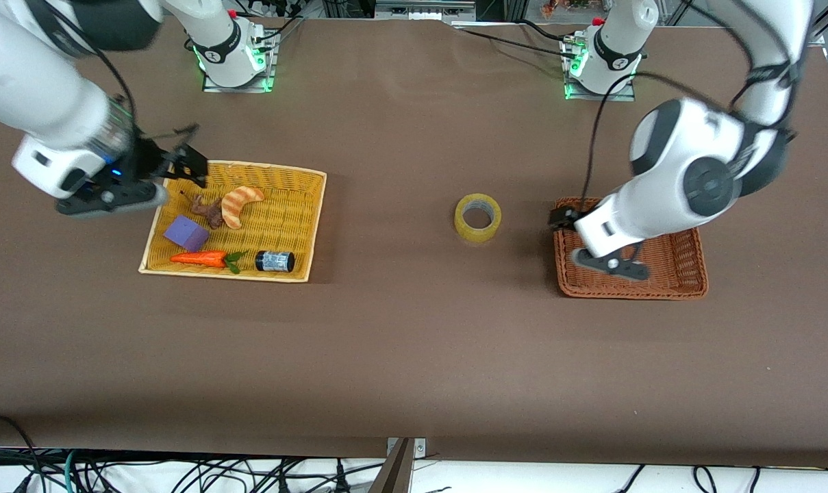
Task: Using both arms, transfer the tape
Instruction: 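Return the right gripper to rest while the left gripper reaches the tape, then close the left gripper on the tape roll's rim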
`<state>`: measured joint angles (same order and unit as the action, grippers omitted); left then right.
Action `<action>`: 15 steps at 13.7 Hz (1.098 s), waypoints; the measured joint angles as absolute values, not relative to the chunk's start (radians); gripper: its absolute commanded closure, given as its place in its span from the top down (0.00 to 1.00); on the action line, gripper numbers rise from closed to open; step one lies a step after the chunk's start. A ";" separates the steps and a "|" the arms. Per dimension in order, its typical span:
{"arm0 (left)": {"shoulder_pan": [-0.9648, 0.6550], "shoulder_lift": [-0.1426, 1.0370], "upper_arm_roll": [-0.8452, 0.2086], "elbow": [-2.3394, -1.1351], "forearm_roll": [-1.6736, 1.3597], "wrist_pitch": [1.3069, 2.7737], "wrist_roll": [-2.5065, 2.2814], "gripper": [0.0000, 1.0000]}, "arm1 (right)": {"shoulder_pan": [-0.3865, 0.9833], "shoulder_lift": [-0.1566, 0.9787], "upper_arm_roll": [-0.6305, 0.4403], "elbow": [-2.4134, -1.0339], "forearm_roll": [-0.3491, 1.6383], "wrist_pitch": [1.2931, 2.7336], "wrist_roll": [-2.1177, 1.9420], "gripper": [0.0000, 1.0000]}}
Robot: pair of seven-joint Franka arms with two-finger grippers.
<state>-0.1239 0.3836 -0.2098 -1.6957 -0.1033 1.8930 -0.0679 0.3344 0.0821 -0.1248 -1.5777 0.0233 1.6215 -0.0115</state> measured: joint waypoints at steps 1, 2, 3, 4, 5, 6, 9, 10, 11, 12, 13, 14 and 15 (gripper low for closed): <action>-0.155 0.411 -0.211 -1.709 -0.103 1.923 -0.100 1.00 | 0.302 0.053 -0.119 -1.590 0.023 1.619 -0.057 1.00; -0.188 0.426 -0.212 -1.730 -0.103 1.961 -0.130 1.00 | 0.269 0.030 -0.114 -1.600 0.023 1.619 -0.099 1.00; -0.219 0.433 -0.213 -1.764 -0.103 2.014 -0.156 1.00 | 0.240 0.014 -0.113 -1.609 0.023 1.619 -0.138 1.00; -0.240 0.435 -0.213 -1.808 -0.103 2.078 -0.169 1.00 | 0.221 0.004 -0.113 -1.616 0.022 1.618 -0.162 1.00; -0.254 0.436 -0.213 -1.859 -0.103 2.152 -0.174 1.00 | 0.211 -0.001 -0.113 -1.620 0.022 1.618 -0.172 1.00; -0.264 0.436 -0.213 -1.909 -0.103 2.224 -0.174 1.00 | 0.209 -0.002 -0.113 -1.621 0.019 1.615 -0.173 1.00; -0.284 0.437 -0.213 -1.997 -0.103 2.336 -0.175 1.00 | 0.209 -0.002 -0.116 -1.622 0.013 1.591 -0.173 1.00; -0.286 0.437 -0.213 -2.015 -0.103 2.366 -0.175 1.00 | 0.208 -0.002 -0.119 -1.623 0.013 1.588 -0.173 1.00; -0.288 0.438 -0.213 -2.037 -0.103 2.399 -0.175 1.00 | 0.208 -0.002 -0.121 -1.623 0.012 1.585 -0.173 1.00; -0.293 0.440 -0.213 -2.060 -0.103 2.428 -0.175 1.00 | 0.207 -0.001 -0.124 -1.623 0.011 1.581 -0.172 1.00; -0.302 0.445 -0.213 -2.081 -0.103 2.454 -0.176 1.00 | 0.207 -0.001 -0.128 -1.623 0.010 1.580 -0.172 1.00; -0.309 0.448 -0.213 -2.094 -0.103 2.471 -0.177 0.93 | 0.206 -0.001 -0.133 -1.624 0.010 1.579 -0.170 1.00; -0.315 0.451 -0.213 -2.099 -0.104 2.478 -0.181 0.89 | 0.204 -0.001 -0.137 -1.624 0.010 1.578 -0.164 1.00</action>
<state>-0.3147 0.4511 -0.2134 -2.0989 -0.1038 2.4778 -0.1806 0.2042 -0.0008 -0.1368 -1.6236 0.0099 1.5784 -0.1640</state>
